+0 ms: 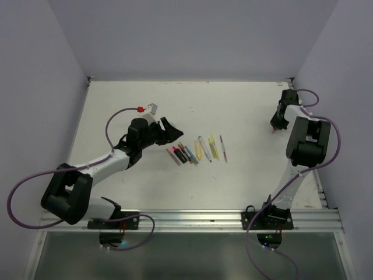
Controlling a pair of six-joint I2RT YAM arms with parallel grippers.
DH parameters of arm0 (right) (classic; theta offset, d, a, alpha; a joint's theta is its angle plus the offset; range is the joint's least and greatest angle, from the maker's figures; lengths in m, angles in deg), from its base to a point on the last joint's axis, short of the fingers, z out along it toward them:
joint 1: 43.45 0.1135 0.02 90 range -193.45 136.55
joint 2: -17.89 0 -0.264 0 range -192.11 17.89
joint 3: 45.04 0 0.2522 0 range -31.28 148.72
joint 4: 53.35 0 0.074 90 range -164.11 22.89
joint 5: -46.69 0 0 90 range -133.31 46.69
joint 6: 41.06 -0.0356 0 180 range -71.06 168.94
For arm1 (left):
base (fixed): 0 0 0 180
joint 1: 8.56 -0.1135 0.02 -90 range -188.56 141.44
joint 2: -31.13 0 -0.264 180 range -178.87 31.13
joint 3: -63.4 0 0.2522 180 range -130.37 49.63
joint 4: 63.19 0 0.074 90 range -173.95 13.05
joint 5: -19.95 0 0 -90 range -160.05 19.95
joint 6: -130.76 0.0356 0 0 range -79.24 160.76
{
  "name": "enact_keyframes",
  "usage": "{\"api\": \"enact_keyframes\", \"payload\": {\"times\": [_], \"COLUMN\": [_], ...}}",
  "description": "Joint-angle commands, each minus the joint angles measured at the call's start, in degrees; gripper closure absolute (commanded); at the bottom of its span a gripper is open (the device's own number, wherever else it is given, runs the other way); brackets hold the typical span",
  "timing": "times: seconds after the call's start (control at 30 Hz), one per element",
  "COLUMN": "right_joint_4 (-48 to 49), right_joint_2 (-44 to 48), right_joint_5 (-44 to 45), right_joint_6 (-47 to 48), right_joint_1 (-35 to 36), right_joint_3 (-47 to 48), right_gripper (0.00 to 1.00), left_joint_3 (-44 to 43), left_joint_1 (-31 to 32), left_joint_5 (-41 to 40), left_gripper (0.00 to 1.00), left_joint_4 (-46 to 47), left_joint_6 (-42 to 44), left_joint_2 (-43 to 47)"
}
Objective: Open the pen caps
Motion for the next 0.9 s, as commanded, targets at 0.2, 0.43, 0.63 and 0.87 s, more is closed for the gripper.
{"api": "enact_keyframes", "payload": {"times": [0.2,0.43,0.63,0.87], "right_joint_4": [1.4,-2.9,-1.7,-1.0], "right_joint_2": [8.4,19.8,27.1,30.6], "right_joint_5": [1.1,1.3,-10.8,-22.8], "right_joint_6": [-2.6,-1.5,0.4,4.6], "right_joint_1": [1.9,15.8,31.6,41.2], "right_joint_3": [-6.1,-6.9,-10.8,-12.7], "right_gripper": [1.00,1.00,1.00,1.00], "left_joint_3": [-5.4,-11.3,-12.1,-13.5], "left_joint_1": [0.1,-2.3,-4.3,-9.0], "left_joint_5": [-0.7,5.2,4.8,6.6], "left_gripper": [0.35,0.35,0.35,0.34], "left_joint_4": [-4.3,-11.1,-15.2,-14.6], "left_joint_6": [3.7,4.2,4.6,4.3], "left_joint_2": [0.7,-1.9,0.6,-0.2]}}
